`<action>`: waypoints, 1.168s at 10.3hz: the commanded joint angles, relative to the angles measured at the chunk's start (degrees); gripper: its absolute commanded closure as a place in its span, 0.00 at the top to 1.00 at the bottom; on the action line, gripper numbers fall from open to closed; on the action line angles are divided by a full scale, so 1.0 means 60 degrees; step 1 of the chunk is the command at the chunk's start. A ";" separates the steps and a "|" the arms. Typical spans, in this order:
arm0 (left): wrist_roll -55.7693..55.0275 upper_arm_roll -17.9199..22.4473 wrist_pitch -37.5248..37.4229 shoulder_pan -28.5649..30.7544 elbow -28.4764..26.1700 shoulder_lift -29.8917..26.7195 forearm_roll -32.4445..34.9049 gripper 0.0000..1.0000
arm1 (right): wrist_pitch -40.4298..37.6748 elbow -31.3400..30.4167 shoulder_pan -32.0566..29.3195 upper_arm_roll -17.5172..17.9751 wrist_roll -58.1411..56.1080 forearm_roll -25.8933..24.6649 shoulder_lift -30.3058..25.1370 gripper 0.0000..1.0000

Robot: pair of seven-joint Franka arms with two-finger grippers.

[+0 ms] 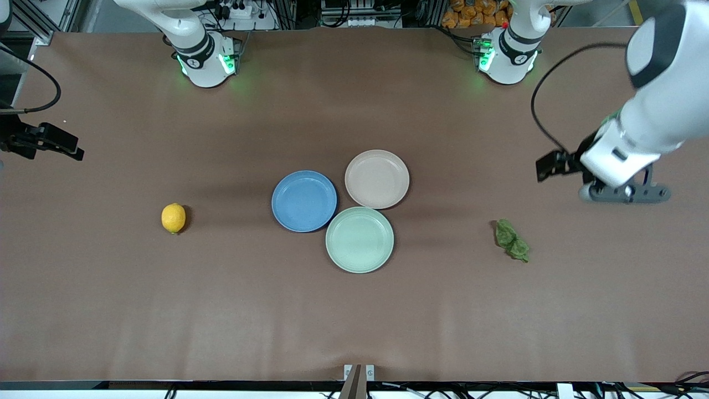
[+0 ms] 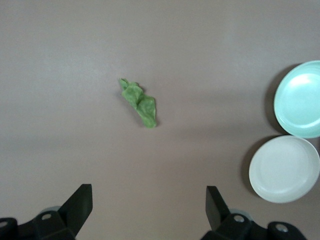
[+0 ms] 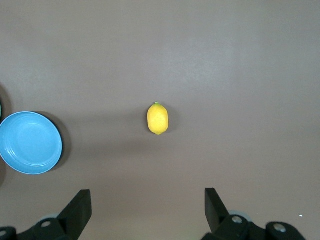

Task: Place lemon and lettuce in plates
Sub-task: 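Reach the right gripper to the lemon while the left gripper reaches the lettuce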

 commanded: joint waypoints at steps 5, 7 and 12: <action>0.0523 -0.0018 0.2348 0.0195 -0.0464 0.2110 0.0845 1.00 | -0.0087 0.0059 -0.0072 0.0099 0.0029 0.0049 0.0887 1.00; 0.0566 -0.0032 0.3400 0.0444 -0.1282 0.2316 0.0862 1.00 | 0.0000 0.0059 -0.0086 0.0099 0.0029 0.0049 0.1223 1.00; 0.0581 -0.0018 0.5498 0.0649 -0.2048 0.3238 0.0862 1.00 | 0.1726 -0.1505 -0.0043 0.0099 0.0015 0.0049 0.1313 1.00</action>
